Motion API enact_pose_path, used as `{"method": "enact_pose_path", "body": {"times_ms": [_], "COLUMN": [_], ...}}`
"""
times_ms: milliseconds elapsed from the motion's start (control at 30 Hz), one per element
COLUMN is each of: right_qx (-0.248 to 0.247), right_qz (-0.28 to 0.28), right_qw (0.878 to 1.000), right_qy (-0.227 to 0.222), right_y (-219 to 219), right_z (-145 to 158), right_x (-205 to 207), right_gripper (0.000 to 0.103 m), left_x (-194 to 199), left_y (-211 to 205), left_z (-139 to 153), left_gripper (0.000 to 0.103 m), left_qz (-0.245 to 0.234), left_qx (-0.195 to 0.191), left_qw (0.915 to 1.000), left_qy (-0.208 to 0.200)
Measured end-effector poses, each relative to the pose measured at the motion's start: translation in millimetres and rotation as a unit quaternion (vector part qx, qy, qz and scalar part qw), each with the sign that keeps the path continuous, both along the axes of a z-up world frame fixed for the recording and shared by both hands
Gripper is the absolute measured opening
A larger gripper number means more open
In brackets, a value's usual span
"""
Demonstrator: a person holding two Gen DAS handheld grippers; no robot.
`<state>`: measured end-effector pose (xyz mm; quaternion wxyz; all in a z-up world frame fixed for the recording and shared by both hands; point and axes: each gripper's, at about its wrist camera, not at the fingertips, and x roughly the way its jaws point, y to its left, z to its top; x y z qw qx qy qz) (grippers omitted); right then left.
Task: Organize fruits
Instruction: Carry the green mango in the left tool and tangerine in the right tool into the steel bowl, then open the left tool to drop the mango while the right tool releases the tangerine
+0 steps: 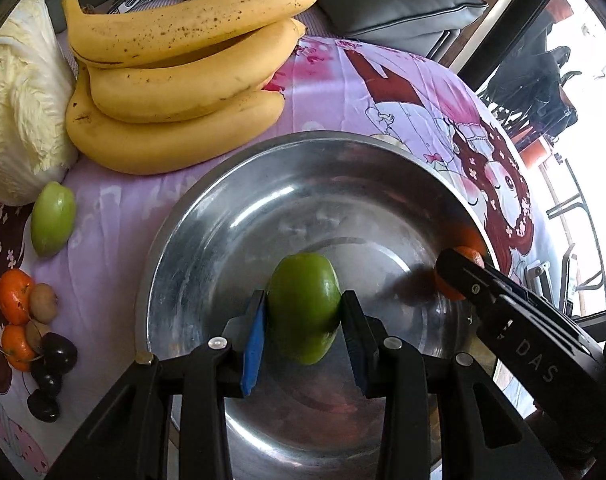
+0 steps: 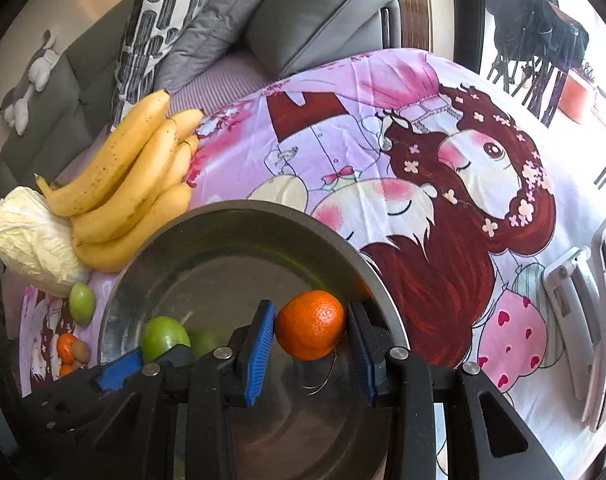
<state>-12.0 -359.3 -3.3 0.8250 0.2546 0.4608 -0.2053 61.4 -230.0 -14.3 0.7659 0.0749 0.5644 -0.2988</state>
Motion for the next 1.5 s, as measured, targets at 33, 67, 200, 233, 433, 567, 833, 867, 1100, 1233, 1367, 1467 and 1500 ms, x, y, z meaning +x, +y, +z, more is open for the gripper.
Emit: {"method": "enact_pose_path", "body": {"times_ms": [33,67,200,233,433,567,833,867,1100,1233,1367,1467,1500], "right_qx": [0.000,0.000,0.002,0.002,0.002,-0.001,-0.016,-0.018,-0.030,-0.049,-0.049,-0.052,-0.052], "right_qz": [0.000,0.001,0.007,0.008,0.016,0.017,0.026,0.027,0.034,0.040,0.048,0.053,0.053], "right_qw": [1.000,1.000,1.000,1.000,1.000,1.000,1.000,0.999,0.999,0.998,0.997,0.997,0.997], "right_qy": [0.001,0.001,0.006,0.008,0.012,0.004,0.003,0.003,0.018,0.023,0.029,0.035,0.036], "right_y": [0,1,3,4,5,7,14,15,20,23,26,28,28], "right_z": [0,-1,-2,-3,-3,3,16,18,20,23,20,18,17], "right_x": [0,0,1,1,2,0,-8,-9,-16,-16,-15,-14,-14], "right_gripper": [0.040,0.040,0.040,0.040,0.041,0.049,0.057,0.059,0.060,0.065,0.065,0.065,0.065], "left_x": [0,0,2,2,1,0,-5,-6,-9,-11,-11,-10,-8], "left_y": [1,1,-2,-1,7,12,28,30,47,61,70,80,83], "left_z": [0,0,1,3,11,17,33,35,46,50,50,46,44], "left_gripper": [0.038,0.038,0.038,0.039,0.052,0.060,0.065,0.067,0.070,0.073,0.073,0.073,0.073], "left_qz": [0.000,0.001,0.006,0.007,0.015,0.020,0.030,0.032,0.046,0.060,0.068,0.078,0.084], "left_qx": [0.000,0.000,-0.001,-0.002,-0.012,-0.010,-0.012,-0.012,-0.015,-0.010,-0.008,0.001,0.007], "left_qw": [1.0000,1.0000,1.0000,1.0000,0.9998,0.9997,0.9992,0.9992,0.9984,0.9974,0.9967,0.9959,0.9954], "left_qy": [0.000,-0.001,-0.005,-0.006,-0.005,-0.011,-0.022,-0.022,-0.028,-0.038,-0.042,-0.045,-0.046]}}
